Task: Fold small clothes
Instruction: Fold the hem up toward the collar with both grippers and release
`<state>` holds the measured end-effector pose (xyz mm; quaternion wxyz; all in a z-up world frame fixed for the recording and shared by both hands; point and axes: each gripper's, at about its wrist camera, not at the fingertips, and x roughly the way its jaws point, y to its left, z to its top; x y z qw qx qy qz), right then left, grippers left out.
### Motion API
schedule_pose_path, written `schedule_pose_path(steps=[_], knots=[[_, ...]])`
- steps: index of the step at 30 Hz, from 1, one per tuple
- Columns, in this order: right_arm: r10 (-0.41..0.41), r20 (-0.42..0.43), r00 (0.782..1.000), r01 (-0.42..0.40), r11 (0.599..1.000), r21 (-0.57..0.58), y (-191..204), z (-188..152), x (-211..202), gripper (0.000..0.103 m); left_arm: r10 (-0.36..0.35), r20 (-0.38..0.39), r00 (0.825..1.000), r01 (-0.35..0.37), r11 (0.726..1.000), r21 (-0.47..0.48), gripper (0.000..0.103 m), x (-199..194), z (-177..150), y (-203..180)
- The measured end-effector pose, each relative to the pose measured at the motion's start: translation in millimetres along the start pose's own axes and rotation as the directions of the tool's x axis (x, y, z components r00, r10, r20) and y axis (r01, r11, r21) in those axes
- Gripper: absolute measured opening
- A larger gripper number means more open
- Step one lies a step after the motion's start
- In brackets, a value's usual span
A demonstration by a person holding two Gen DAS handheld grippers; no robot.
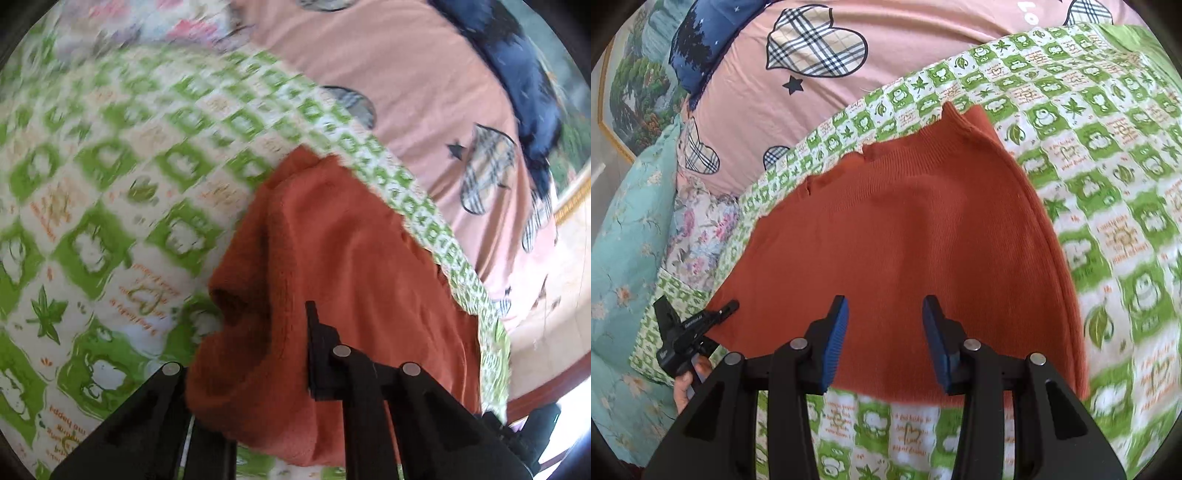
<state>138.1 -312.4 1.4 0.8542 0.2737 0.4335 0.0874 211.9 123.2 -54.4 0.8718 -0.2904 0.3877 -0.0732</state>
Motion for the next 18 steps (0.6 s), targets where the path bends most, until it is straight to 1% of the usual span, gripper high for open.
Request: schedule_pose_path(steps=[2, 3, 5, 6, 8, 9, 11, 12, 13, 14, 16, 18], knots=[[0.027, -0.005, 1.000, -0.027, 1.000, 0.005, -3, 11, 1, 0.043, -0.032, 0.013, 0.999, 0.031, 0.997, 0.071, 0.010, -8, 0, -25], [0.041, -0.005, 0.999, -0.041, 0.999, 0.010, -5, 16, 1, 0.043, -0.060, 0.019, 0.998, 0.057, 0.990, 0.125, 0.010, -13, -1, -46], [0.079, -0.023, 0.997, -0.079, 0.997, 0.026, -8, 29, 3, 0.043, -0.092, 0.010, 0.996, 0.088, 0.975, 0.206, 0.011, -15, -6, -77], [0.098, -0.033, 0.995, -0.097, 0.995, 0.035, -9, 35, 5, 0.043, -0.107, -0.008, 0.994, 0.105, 0.958, 0.266, 0.011, -13, -13, -100], [0.154, -0.053, 0.987, -0.151, 0.987, 0.053, -10, 47, 11, 0.043, -0.118, -0.046, 0.992, 0.127, 0.932, 0.341, 0.011, -6, -27, -130], [0.178, -0.068, 0.982, -0.175, 0.983, 0.055, -9, 52, 15, 0.044, -0.124, -0.071, 0.990, 0.142, 0.914, 0.380, 0.011, 1, -37, -145], [0.232, -0.107, 0.967, -0.226, 0.972, 0.067, -4, 62, 27, 0.054, -0.115, -0.121, 0.986, 0.157, 0.887, 0.435, 0.011, 16, -57, -165], [0.274, -0.128, 0.953, -0.265, 0.961, 0.083, -2, 66, 37, 0.068, -0.104, -0.148, 0.984, 0.161, 0.874, 0.458, 0.011, 25, -68, -171], [0.293, -0.139, 0.946, -0.282, 0.955, 0.095, -1, 68, 43, 0.076, -0.084, -0.172, 0.981, 0.158, 0.865, 0.477, 0.011, 35, -80, -177], [0.312, -0.156, 0.937, -0.297, 0.949, 0.110, 1, 71, 54, 0.076, -0.058, -0.184, 0.981, 0.144, 0.858, 0.492, 0.011, 43, -89, -179], [0.318, -0.188, 0.929, -0.299, 0.946, 0.122, 5, 74, 72, 0.076, -0.034, -0.178, 0.983, 0.122, 0.850, 0.512, 0.011, 48, -97, -180], [0.333, -0.221, 0.917, -0.313, 0.942, 0.122, 15, 77, 91, 0.076, -0.037, -0.171, 0.985, 0.122, 0.848, 0.516, 0.011, 45, -99, -180]])
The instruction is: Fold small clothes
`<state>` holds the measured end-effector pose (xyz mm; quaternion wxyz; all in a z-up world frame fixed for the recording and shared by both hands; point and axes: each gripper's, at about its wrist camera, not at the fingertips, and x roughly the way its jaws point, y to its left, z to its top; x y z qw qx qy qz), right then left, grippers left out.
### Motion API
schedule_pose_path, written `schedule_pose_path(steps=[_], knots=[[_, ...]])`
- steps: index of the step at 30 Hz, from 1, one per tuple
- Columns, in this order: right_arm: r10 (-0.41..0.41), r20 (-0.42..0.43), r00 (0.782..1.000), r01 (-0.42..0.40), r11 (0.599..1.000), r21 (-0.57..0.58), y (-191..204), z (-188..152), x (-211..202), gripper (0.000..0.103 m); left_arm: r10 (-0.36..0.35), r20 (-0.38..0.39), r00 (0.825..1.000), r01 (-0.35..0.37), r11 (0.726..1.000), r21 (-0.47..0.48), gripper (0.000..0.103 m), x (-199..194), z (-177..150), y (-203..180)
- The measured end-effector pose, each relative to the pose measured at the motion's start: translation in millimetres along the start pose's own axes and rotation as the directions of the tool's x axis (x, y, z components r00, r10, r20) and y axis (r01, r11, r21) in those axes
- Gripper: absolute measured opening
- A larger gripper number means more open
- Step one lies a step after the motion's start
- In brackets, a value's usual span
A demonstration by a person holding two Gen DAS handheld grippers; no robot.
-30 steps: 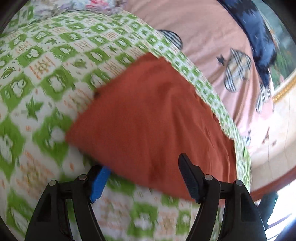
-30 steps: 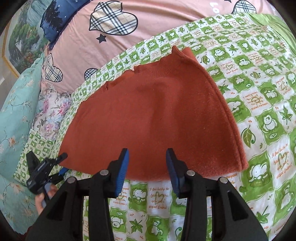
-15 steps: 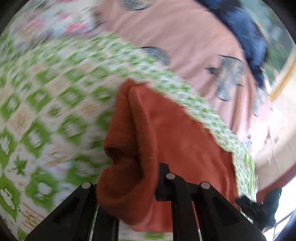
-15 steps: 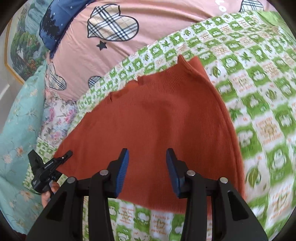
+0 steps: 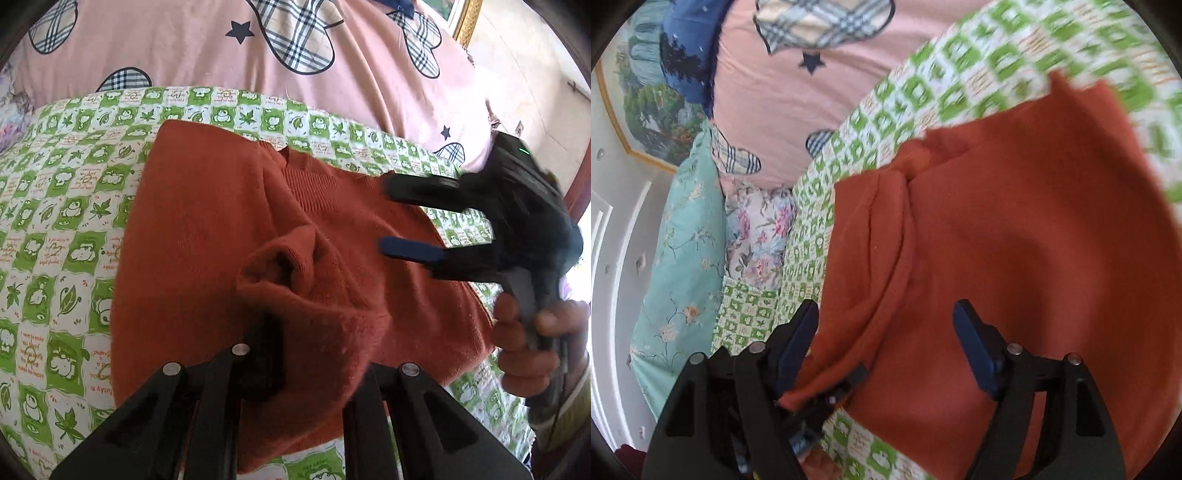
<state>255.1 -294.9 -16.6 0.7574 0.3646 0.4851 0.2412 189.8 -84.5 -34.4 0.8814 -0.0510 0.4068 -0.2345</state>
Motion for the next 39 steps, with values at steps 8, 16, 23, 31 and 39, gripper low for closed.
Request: schedule_pose_path(steps=[8, 16, 23, 31, 39], knots=[[-0.047, -0.103, 0.994, 0.043, 0.998, -0.037, 18, 32, 89, 0.028, -0.006, 0.017, 1.000, 0.006, 1.000, 0.024, 0.011, -8, 1, 1], [-0.044, 0.067, 0.997, 0.056, 0.982, -0.178, 44, 41, -7, 0.015, -0.134, 0.050, 0.990, 0.130, 0.989, 0.073, 0.011, -28, 23, -52], [-0.243, 0.094, 0.965, 0.255, 0.956, -0.145, -19, 37, -67, 0.015, -0.201, -0.065, 0.977, 0.208, 0.969, 0.130, 0.011, 34, 6, -137], [-0.275, 0.103, 0.956, 0.289, 0.944, -0.159, -43, 38, -74, 0.015, -0.173, -0.098, 0.980, 0.184, 0.975, 0.124, 0.013, 59, -1, -165], [-0.314, 0.113, 0.943, 0.324, 0.942, -0.085, -69, 23, -78, 0.023, -0.222, -0.162, 0.962, 0.241, 0.964, 0.111, 0.045, 60, -13, -152]])
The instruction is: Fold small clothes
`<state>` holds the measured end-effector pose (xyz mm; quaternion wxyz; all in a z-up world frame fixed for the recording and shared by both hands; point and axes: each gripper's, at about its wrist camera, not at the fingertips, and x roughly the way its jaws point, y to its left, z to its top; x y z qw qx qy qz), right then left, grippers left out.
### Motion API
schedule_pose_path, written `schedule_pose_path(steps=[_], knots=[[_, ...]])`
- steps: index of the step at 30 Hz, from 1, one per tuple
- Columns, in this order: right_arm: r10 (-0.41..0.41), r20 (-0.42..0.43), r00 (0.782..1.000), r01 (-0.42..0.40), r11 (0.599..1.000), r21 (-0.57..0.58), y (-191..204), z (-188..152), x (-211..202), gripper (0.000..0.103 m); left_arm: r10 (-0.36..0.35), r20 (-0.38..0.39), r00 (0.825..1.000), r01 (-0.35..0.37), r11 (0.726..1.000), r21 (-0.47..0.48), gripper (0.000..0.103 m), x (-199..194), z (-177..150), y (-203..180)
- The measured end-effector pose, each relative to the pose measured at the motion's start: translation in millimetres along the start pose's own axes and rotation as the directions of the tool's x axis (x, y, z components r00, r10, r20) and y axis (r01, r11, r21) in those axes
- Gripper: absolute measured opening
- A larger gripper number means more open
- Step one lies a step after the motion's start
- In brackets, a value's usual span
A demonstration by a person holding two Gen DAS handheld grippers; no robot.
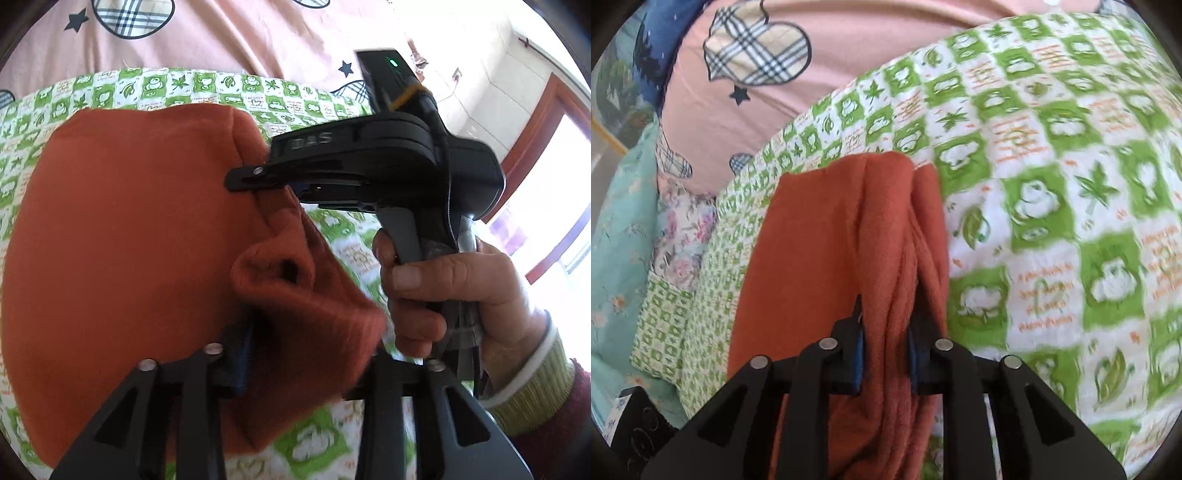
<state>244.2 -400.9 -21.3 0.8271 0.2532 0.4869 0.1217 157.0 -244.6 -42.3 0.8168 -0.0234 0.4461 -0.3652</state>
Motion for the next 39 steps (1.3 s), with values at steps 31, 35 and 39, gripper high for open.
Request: schedule_pose_path(steps=[31, 35, 39], knots=[[0.077, -0.025, 0.997, -0.074, 0.992, 0.106, -5, -24, 5, 0.068, -0.131, -0.004, 0.991, 0.117, 0.902, -0.417, 0.076, -24, 37, 197], [0.089, -0.071, 0.994, -0.082, 0.992, 0.095, 2, -22, 20, 0.035, -0.119, -0.028, 0.993, 0.097, 0.904, -0.416, 0.044, -12, 41, 198], [0.114, -0.033, 0.993, -0.111, 0.990, 0.082, 20, -27, 12, 0.029, -0.131, 0.014, 0.991, 0.127, 0.916, -0.380, 0.027, -27, 43, 192]])
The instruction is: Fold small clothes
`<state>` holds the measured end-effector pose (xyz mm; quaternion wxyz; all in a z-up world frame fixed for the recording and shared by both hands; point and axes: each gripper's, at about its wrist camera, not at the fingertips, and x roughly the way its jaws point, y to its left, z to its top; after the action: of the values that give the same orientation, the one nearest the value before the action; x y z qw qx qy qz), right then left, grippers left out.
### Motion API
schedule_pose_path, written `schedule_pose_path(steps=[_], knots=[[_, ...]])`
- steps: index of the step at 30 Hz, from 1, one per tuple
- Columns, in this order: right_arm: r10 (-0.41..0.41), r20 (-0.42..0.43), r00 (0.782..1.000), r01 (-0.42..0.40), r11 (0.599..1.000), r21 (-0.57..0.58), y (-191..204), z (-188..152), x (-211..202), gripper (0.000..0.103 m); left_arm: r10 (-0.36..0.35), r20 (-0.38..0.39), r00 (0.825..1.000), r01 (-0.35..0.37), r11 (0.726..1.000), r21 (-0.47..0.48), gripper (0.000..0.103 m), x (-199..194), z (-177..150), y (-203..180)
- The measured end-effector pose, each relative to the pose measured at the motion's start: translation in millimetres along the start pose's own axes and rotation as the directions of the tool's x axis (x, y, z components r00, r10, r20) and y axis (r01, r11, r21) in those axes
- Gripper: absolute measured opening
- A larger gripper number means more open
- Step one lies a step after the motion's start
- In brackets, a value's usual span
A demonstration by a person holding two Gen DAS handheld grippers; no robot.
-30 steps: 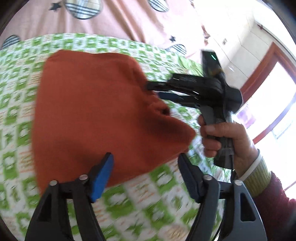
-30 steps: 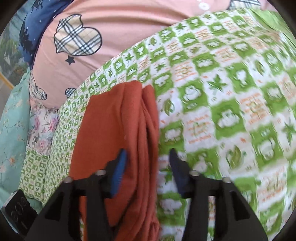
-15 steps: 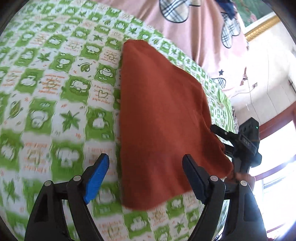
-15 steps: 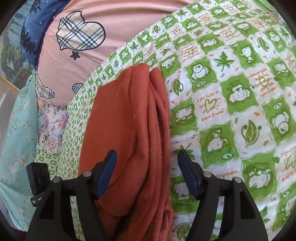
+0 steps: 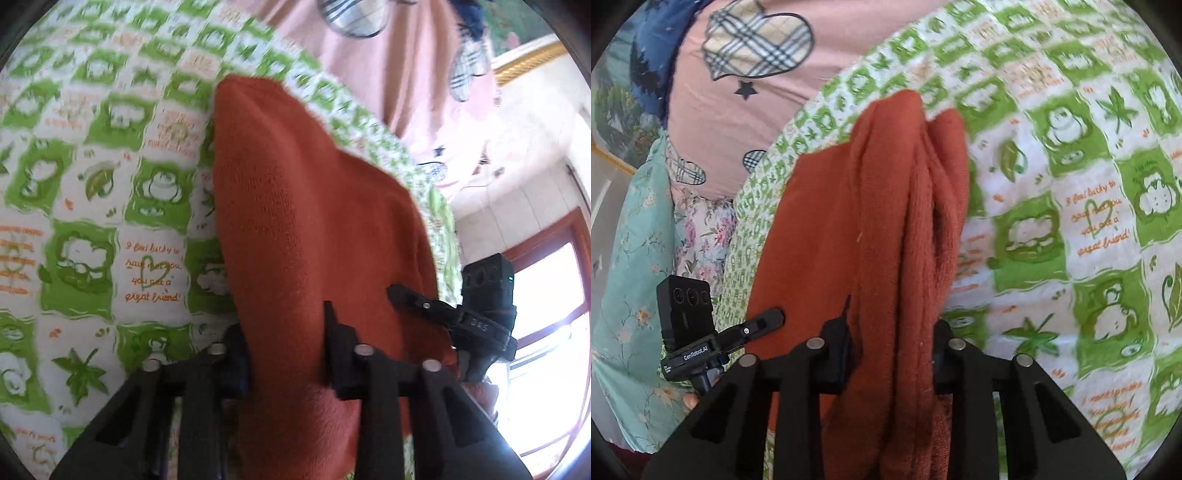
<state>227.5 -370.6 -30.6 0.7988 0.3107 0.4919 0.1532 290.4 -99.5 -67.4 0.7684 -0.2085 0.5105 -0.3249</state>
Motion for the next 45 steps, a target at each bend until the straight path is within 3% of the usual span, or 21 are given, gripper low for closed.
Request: schedule_pose_path(steps=[2, 7, 16, 19, 21, 25, 29, 31, 35, 38, 41, 42, 43, 44, 45], knots=[[0.028, 0.019, 0.999, -0.027, 0.999, -0.026, 18, -5, -2, 0.028, -0.003, 0.017, 1.000, 0.002, 1.000, 0.028, 0.026, -19, -7, -7], [0.119, -0.013, 0.993, -0.120, 0.989, -0.084, 67, -25, 15, 0.027, 0.072, 0.071, 0.995, -0.077, 0.994, 0.075, 0.026, -79, -28, -9], [0.268, -0.128, 0.955, -0.283, 0.951, -0.121, 133, -60, 72, 0.027, 0.158, 0.156, 0.975, -0.162, 0.987, 0.015, 0.026, -200, -75, 36], [0.222, -0.174, 0.959, -0.246, 0.961, -0.129, 136, -73, 97, 0.027, 0.207, 0.138, 0.968, -0.205, 0.978, -0.029, 0.027, -207, -91, 61], [0.136, -0.186, 0.973, -0.164, 0.976, -0.145, 130, -80, 110, 0.028, 0.246, 0.116, 0.962, -0.241, 0.969, -0.056, 0.029, -201, -97, 76], [0.132, -0.174, 0.976, -0.154, 0.981, -0.120, 120, -83, 103, 0.033, 0.285, 0.113, 0.952, -0.275, 0.957, -0.097, 0.042, -195, -109, 93], [0.053, -0.139, 0.989, -0.077, 0.982, -0.171, 126, -81, 83, 0.043, 0.278, 0.126, 0.952, -0.266, 0.959, -0.102, 0.049, -204, -119, 93], [0.011, -0.083, 0.996, -0.027, 0.980, -0.196, 128, -77, 64, 0.047, 0.311, 0.154, 0.938, -0.297, 0.949, -0.106, 0.055, -218, -127, 93], [-0.017, 0.027, 0.999, 0.023, 0.970, -0.240, 143, -66, 41, 0.046, 0.336, 0.220, 0.916, -0.313, 0.940, -0.134, 0.055, -242, -138, 90], [-0.013, 0.016, 1.000, 0.017, 0.964, -0.264, 156, -60, 51, 0.046, 0.355, 0.244, 0.902, -0.337, 0.935, -0.114, 0.055, -245, -140, 77], [-0.053, -0.015, 0.998, 0.046, 0.958, -0.284, 162, -59, 72, 0.046, 0.356, 0.245, 0.902, -0.349, 0.934, -0.075, 0.055, -241, -142, 65], [-0.072, -0.033, 0.997, 0.060, 0.955, -0.290, 163, -59, 82, 0.044, 0.353, 0.241, 0.904, -0.347, 0.935, -0.068, 0.055, -240, -143, 63], [-0.079, -0.049, 0.996, 0.061, 0.954, -0.295, 165, -61, 89, 0.026, 0.352, 0.237, 0.905, -0.347, 0.936, -0.064, 0.055, -239, -144, 62], [-0.077, -0.067, 0.995, 0.053, 0.952, -0.300, 167, -62, 94, 0.017, 0.357, 0.234, 0.904, -0.352, 0.934, -0.064, 0.055, -235, -142, 60], [-0.064, -0.070, 0.996, 0.039, 0.950, -0.310, 170, -63, 95, 0.017, 0.366, 0.229, 0.902, -0.362, 0.930, -0.062, 0.053, -232, -143, 60]])
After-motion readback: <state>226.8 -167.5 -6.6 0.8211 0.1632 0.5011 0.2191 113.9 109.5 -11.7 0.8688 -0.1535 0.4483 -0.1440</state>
